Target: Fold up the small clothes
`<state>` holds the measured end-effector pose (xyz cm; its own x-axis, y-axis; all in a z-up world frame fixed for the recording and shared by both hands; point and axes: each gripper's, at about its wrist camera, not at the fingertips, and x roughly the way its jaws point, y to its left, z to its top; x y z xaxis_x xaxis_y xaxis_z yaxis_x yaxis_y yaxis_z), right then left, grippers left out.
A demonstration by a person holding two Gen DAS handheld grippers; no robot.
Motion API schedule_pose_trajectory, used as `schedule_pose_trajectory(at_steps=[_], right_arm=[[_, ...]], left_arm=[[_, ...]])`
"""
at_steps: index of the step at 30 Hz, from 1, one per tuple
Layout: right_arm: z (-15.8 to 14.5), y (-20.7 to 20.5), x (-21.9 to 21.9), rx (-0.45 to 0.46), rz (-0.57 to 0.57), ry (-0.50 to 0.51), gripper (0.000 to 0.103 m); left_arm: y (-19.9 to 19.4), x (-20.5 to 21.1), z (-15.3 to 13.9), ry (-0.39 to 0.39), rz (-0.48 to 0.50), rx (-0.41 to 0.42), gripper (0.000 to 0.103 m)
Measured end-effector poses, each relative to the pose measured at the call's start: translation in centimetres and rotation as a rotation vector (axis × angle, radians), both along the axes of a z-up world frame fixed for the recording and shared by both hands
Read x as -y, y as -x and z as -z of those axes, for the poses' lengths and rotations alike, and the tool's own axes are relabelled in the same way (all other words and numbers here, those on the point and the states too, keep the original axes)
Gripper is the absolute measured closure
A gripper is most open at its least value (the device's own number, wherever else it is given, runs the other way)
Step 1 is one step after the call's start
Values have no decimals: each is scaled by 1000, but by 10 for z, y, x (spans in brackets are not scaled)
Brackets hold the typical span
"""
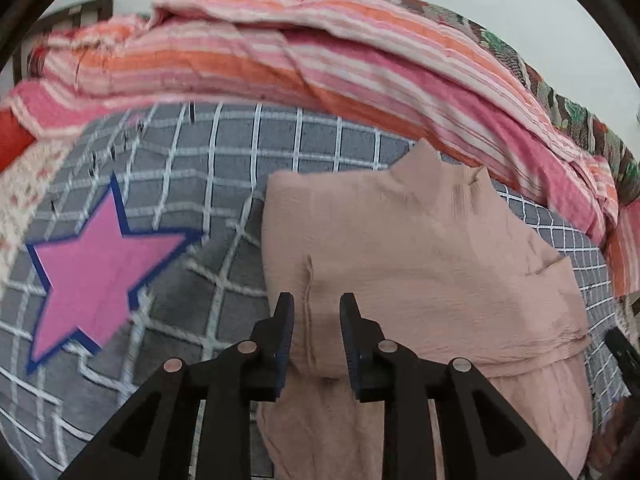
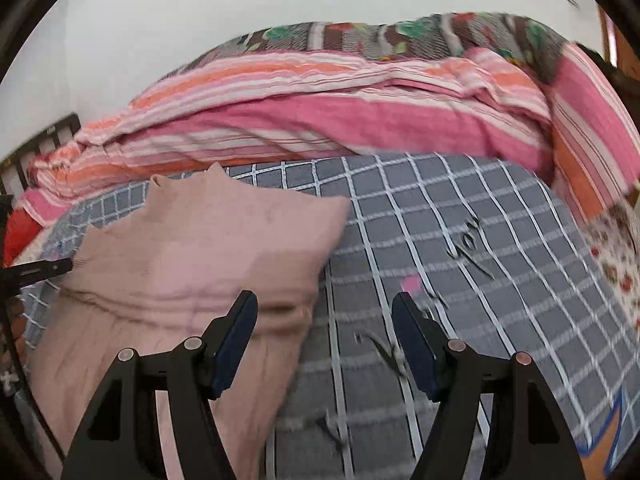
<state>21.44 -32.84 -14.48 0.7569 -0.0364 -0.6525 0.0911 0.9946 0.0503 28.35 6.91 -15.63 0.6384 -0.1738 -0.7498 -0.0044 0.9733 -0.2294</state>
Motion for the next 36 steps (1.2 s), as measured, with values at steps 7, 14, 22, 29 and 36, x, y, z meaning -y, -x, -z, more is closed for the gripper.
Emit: schedule_pose_trajectory(at_steps=[7,14,22,29,36], right_arm=[[20,-45,-6,-90,2,-46,45],[43,-49,3,-140,85,5,47],[44,-50,-5,-134,102,64,48],[46,-53,-8,-138,100,86,48],[46,-54,-9,-135,100,96,47]], left_arm=[[-1,-7,-3,60,10,24,61],[-15,12,10,-59,4,23,60],[-10,15,18,-89,6,78,53],[-13,20,20,-115,-15,67,52],[-16,15,21,-87,-28,59,48]])
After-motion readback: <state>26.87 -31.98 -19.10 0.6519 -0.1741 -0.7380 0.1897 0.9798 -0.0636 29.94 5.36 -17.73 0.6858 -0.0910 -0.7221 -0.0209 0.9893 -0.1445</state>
